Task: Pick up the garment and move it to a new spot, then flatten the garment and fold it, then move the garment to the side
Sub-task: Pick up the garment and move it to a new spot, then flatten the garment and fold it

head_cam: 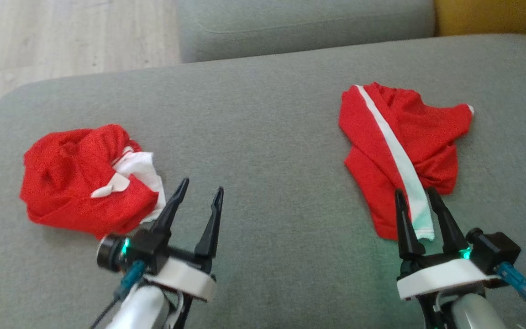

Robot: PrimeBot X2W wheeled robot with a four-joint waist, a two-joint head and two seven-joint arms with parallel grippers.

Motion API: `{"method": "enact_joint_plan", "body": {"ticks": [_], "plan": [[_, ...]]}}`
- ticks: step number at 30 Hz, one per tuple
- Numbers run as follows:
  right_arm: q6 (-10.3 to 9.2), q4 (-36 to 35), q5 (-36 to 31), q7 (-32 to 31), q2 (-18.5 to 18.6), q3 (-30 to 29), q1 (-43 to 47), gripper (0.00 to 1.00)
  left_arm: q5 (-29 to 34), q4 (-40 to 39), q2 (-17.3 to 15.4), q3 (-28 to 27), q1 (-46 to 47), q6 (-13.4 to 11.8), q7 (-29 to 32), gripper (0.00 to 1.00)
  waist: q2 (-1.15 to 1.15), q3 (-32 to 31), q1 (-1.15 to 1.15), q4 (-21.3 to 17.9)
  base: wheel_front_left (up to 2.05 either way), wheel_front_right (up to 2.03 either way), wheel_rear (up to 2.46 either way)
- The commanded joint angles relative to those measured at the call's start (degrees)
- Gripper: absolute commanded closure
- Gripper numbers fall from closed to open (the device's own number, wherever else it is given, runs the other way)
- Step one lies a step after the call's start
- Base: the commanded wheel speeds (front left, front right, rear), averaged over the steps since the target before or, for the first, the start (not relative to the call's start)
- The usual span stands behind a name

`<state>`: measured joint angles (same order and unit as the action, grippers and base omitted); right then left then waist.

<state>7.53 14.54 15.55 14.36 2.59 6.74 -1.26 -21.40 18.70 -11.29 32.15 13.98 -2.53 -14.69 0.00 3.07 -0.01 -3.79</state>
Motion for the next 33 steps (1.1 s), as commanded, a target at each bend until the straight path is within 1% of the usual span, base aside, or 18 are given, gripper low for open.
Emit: {"method": "enact_joint_plan", "body": {"ticks": [1, 6, 9, 14, 18, 19, 21, 22, 28, 30, 33], "plan": [[-0.04, -1.5, -0.3, 0.6, 0.3, 1.3, -0.9, 0.0, 0.6, -2.7, 0.3, -3.2, 0.1, -0.5, -0.3, 0.0, 0.0, -0.9, 0.01, 1.1, 0.0, 0.0, 0.0], [-0.04, -1.3, -0.6, 0.6, 0.3, 1.1, -0.3, 0.0, 1.5, -4.4, 1.4, -5.1, -3.4, -0.1, -0.3, 0.0, 0.0, -1.2, 0.01, 1.3, 0.0, 0.0, 0.0], [-0.04, -1.4, -0.7, 0.6, 0.3, 0.4, -0.7, 0.0, 2.7, -5.2, 2.4, -6.4, -4.7, 0.7, -0.3, 0.0, 0.0, -1.0, 0.01, 1.5, 0.0, 0.0, 0.0], [-0.04, -1.7, -1.7, 0.6, 0.3, 0.0, -2.3, 0.0, 4.4, -4.9, 4.1, -6.6, -3.6, 2.1, -0.3, 0.0, 0.0, 0.2, 0.01, 2.4, 0.0, 0.0, 0.0], [-0.04, -1.5, -3.5, 0.6, 0.3, -1.3, -6.2, 0.0, 5.6, -4.5, 5.0, -6.5, -2.3, 3.2, -0.3, 0.0, 0.0, 1.9, 0.01, 3.8, 0.0, 0.0, 0.0], [-0.04, -0.9, -3.1, 0.6, 0.3, -1.4, -7.4, 0.0, 5.7, -4.3, 5.2, -6.6, -2.0, 3.3, -0.3, 0.0, 0.0, 2.7, 0.01, 4.3, 0.0, 0.0, 0.0], [-0.04, 1.6, -3.0, -0.1, 0.3, -1.4, -10.9, 0.0, 5.7, -3.9, 5.7, -6.9, -1.3, 3.7, -0.3, 0.0, 0.0, 4.5, 0.01, 5.3, 0.0, 0.0, 0.0], [-0.04, 3.0, -3.6, -0.4, 0.3, -2.5, -13.0, 0.0, 5.6, -3.5, 5.9, -7.0, -1.0, 3.9, -0.3, 0.0, 0.0, 5.2, 0.01, 5.8, 0.0, 0.0, 0.0], [-0.04, 13.2, -9.4, -5.9, 0.3, -11.2, -25.0, 0.0, 6.3, -2.4, 6.9, -7.2, 0.4, 4.9, -0.3, 0.0, 0.0, 8.8, 0.01, 9.2, 0.0, 0.0, 0.0], [-0.04, 16.7, -10.0, -8.2, 0.3, -14.3, -28.3, 0.0, 6.3, -2.3, 7.3, -7.2, 1.0, 5.3, -0.3, 0.0, 0.0, 9.8, 0.01, 10.3, 0.0, 0.0, 0.0], [-0.04, 21.1, -12.7, -9.8, 0.3, -18.7, -32.2, 0.0, 6.4, -2.0, 7.7, -7.4, 1.8, 5.6, -0.3, 0.0, 0.0, 11.0, 0.01, 11.7, 0.0, 0.0, 0.0]]}}
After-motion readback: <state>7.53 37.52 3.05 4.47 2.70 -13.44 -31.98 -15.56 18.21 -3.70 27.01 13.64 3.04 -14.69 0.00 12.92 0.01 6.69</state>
